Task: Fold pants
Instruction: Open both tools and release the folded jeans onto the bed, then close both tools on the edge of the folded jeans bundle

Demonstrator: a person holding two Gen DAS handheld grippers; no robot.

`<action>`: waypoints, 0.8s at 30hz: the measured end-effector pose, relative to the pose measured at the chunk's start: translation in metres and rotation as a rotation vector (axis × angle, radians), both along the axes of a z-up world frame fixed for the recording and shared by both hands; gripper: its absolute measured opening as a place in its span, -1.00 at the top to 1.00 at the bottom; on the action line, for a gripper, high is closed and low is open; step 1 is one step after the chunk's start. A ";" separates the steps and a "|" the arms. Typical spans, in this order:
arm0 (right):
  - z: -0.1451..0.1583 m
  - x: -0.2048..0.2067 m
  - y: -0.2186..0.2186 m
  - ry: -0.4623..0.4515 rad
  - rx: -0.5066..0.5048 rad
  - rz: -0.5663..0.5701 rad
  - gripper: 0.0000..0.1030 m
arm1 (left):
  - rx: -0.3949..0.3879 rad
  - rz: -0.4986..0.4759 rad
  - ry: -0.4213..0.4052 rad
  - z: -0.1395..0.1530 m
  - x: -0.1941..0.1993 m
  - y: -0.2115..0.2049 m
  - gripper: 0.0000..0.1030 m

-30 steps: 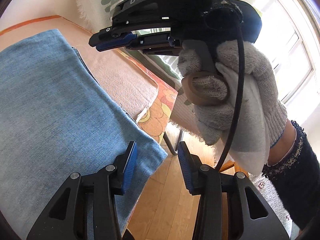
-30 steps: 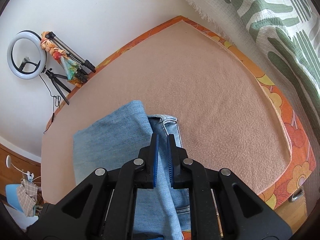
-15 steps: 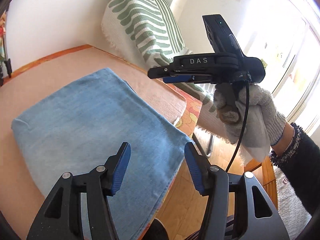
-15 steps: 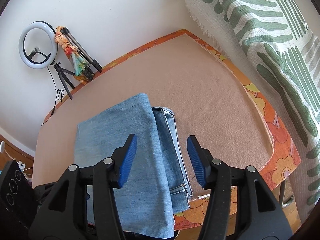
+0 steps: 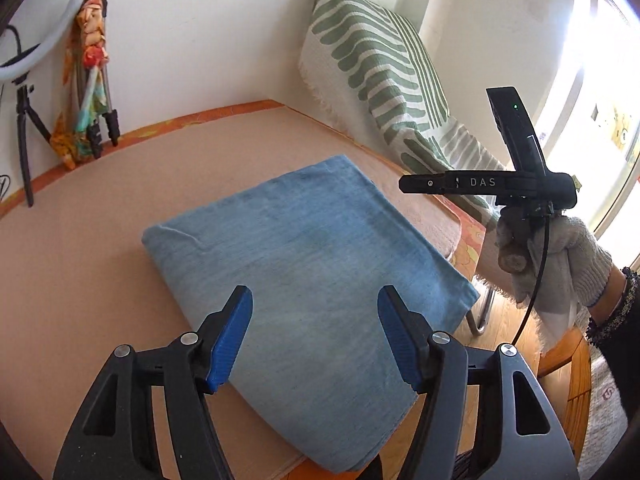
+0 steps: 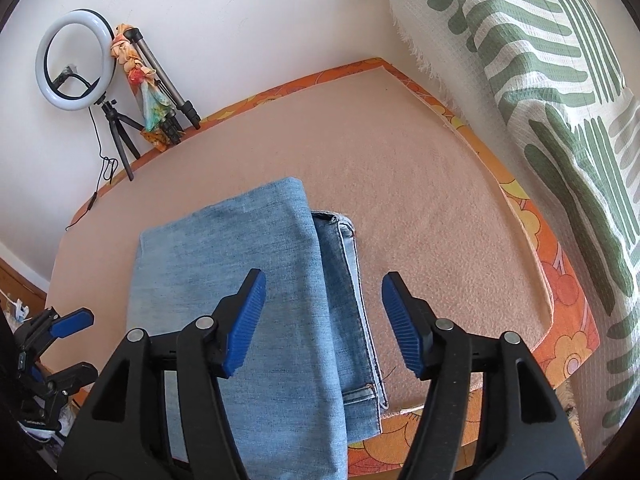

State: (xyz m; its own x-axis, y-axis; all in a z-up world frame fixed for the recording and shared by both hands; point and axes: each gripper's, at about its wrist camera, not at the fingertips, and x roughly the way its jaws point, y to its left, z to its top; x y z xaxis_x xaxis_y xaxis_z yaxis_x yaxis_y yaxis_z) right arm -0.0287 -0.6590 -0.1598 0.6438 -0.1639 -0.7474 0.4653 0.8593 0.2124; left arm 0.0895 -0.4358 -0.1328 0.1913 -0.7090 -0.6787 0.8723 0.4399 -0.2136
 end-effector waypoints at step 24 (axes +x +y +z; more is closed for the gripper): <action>-0.050 0.024 -0.032 0.023 0.171 0.094 -0.93 | 0.033 0.198 0.460 -0.075 0.077 0.022 -0.25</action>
